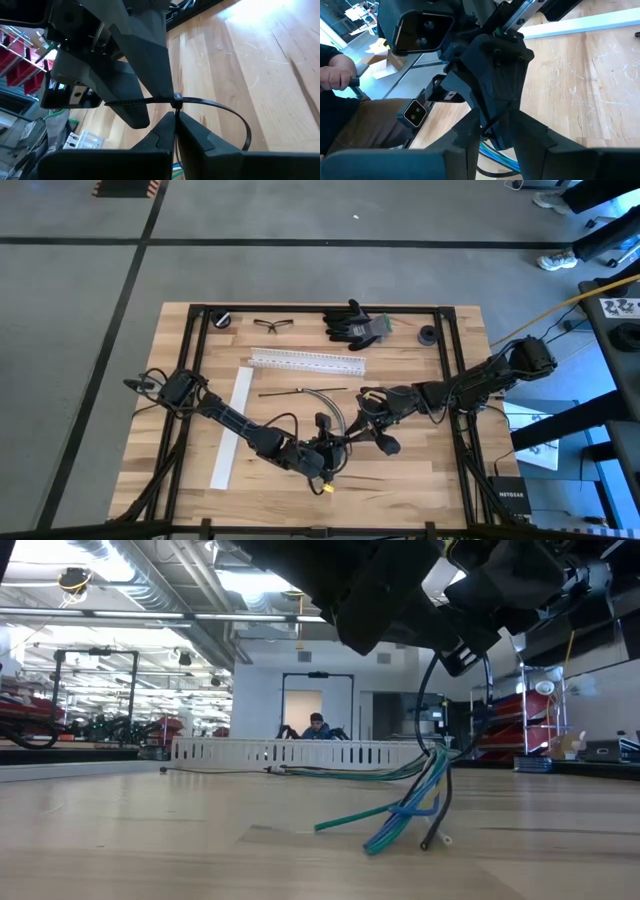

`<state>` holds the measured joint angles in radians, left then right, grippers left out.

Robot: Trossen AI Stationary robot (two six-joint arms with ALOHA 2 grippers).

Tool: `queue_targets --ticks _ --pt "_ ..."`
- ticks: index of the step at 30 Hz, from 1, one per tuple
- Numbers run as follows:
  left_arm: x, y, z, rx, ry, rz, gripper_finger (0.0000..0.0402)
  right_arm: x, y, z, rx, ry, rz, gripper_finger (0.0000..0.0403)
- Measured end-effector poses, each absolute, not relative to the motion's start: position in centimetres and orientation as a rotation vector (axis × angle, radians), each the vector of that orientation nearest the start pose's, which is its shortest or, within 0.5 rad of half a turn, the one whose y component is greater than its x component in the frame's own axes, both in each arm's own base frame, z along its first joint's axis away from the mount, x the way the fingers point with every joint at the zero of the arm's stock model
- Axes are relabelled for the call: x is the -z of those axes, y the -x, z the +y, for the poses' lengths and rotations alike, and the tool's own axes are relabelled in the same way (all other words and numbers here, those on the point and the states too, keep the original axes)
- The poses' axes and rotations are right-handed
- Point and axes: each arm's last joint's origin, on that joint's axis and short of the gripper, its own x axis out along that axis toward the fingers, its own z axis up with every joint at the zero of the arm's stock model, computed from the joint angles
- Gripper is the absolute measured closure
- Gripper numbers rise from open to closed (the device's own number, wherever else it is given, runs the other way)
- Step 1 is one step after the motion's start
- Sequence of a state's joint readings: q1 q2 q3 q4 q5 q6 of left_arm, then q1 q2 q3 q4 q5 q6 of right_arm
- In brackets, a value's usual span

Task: Ziptie cables
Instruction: Wrap the black zip tie on the cable

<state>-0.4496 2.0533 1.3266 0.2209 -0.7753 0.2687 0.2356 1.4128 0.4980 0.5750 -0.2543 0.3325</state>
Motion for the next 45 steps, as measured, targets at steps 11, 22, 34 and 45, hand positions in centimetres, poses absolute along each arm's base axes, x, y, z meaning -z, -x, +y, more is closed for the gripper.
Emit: queue_targets --ticks 11,22,34,45 --pt "-17.7 -40.8 -17.4 -0.268 -0.537 0.457 0.0402 -17.5 -25.6 7.0 -0.442 -0.331 0.425 0.0316" --pt "-17.6 -41.0 -16.9 -0.279 -0.523 0.460 0.0402 -16.7 -25.8 7.5 -0.482 -0.292 0.444 0.0371" --pt "-17.4 -40.9 -16.9 -0.248 -0.516 0.481 0.0402 -16.7 -25.9 7.6 -0.428 -0.146 0.401 0.0403" --pt "-16.6 -40.5 -16.6 -0.256 -0.496 0.512 0.0402 -16.7 -25.8 7.7 -0.281 -0.017 0.368 0.0402"
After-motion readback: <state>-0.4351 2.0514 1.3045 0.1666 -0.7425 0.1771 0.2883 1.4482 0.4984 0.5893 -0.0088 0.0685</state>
